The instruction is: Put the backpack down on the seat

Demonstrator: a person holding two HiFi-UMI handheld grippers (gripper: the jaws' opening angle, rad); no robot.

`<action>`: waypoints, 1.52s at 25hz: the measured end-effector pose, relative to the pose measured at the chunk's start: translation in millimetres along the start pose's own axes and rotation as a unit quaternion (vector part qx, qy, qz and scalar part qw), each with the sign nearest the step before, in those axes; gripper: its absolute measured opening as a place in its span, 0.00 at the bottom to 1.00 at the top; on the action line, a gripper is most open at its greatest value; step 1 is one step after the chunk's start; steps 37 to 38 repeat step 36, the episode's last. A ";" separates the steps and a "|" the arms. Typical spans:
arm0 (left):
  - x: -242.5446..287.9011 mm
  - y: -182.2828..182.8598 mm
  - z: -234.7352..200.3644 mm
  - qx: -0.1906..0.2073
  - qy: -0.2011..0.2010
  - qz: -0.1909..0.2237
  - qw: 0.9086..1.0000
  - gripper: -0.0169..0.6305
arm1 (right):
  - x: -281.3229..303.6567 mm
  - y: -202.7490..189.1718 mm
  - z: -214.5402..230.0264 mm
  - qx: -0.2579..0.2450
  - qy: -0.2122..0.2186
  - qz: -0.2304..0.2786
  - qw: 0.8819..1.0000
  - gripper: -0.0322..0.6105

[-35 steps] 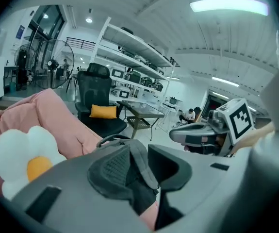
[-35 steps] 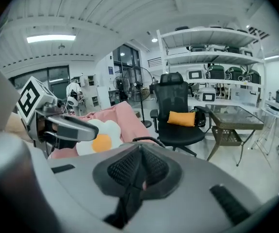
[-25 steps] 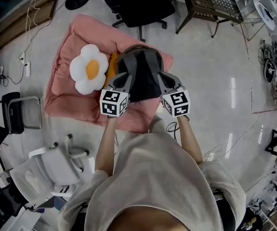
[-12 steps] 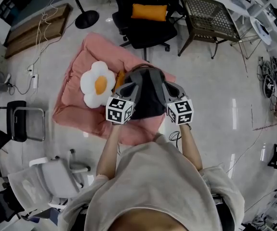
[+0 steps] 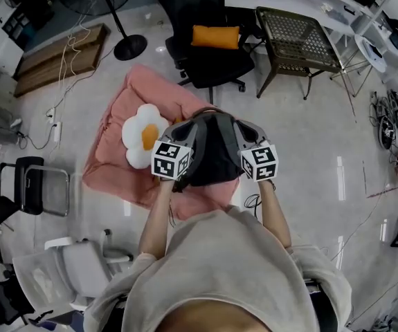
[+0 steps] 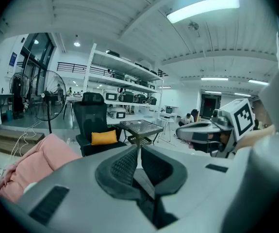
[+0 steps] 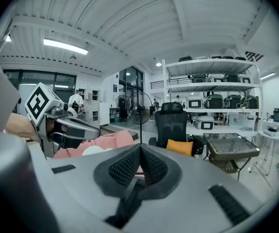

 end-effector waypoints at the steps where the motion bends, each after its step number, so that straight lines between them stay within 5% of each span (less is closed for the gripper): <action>1: -1.2 2.7 -0.2 0.001 0.002 0.003 1.000 0.07 | -0.9 2.0 0.5 -0.002 0.000 0.002 1.000 0.05; 15: -8.4 25.9 4.9 0.014 0.011 0.022 1.000 0.07 | -13.9 15.1 11.3 -0.007 -0.013 0.014 1.000 0.05; 38: -0.9 12.5 6.5 0.008 0.008 0.008 1.000 0.07 | -12.1 3.9 12.2 -0.007 -0.016 -0.001 1.000 0.05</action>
Point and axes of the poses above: the fingertips, and each gripper's own axes: x forward along the fingers, z to its right, y out of its top, the point moved 1 cm from there along -x, backward along the fingers, and after that the axes turned 15 degrees about -z, right-handed, at the moved point
